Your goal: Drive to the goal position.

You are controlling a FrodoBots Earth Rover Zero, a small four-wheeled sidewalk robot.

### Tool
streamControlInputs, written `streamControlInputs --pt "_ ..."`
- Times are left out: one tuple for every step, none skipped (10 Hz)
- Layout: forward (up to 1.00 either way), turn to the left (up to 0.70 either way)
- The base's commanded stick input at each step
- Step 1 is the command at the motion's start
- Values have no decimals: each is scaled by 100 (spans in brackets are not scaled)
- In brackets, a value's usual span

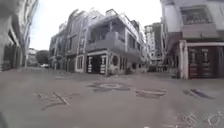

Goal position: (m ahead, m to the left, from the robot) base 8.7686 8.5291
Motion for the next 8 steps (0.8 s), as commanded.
streamControlInputs --pt "68 34" --pt "85 34" --pt "85 34" --pt "85 34" --pt "85 34" --pt "85 34" --pt "85 34" --pt "85 34"
